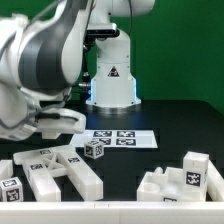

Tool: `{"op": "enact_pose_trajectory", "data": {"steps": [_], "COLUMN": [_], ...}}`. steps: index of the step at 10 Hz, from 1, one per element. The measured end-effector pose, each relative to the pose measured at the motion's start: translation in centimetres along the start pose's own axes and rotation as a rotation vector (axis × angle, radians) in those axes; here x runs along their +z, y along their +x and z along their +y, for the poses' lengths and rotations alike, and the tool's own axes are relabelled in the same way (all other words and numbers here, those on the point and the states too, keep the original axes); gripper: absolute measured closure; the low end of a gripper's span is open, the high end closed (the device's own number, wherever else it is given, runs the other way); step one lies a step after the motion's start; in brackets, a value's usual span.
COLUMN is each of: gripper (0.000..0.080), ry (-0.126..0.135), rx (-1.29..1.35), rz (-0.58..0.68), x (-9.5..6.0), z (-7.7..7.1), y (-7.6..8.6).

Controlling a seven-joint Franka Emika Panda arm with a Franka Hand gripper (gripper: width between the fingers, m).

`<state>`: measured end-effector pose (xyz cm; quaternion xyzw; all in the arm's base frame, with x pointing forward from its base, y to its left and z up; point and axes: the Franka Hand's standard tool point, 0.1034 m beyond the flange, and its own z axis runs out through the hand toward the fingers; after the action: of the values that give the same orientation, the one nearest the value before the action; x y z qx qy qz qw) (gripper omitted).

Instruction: Assemble chair

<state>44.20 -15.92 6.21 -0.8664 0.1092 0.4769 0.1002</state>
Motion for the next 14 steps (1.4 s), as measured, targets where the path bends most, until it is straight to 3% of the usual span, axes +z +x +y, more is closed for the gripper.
{"op": "enact_pose_trajectory", "data": {"steps": [2,4,6,8,11,12,13,14], "gripper": [0.0514,0.0514,0.0514,0.0514,0.0514,0.0514,0.0514,0.0514], "ry": [-0.007,-0.025,-0.041,-0.076,-0.084,-0.076,-0.063,-0.057], "rx": [-0.017,-0.008,-0.039,-0.088,-0.095,-0.066,-0.061,-0.073], "rz": [0.113,0.222,0.408,0.616,0.786,0.857,0.889,0.965], "x": [-1.6,-2.9,-6.1,-8.8,-9.0,-9.2,-10.3,-12.3], "z": [-1.7,-4.1,-7.7,-10.6,-10.6,-12.1,-14.6,-16.9], "y": [-2.6,-3.6,-3.2,-2.0,-1.5,-0.9,-1.3,-1.7]}}
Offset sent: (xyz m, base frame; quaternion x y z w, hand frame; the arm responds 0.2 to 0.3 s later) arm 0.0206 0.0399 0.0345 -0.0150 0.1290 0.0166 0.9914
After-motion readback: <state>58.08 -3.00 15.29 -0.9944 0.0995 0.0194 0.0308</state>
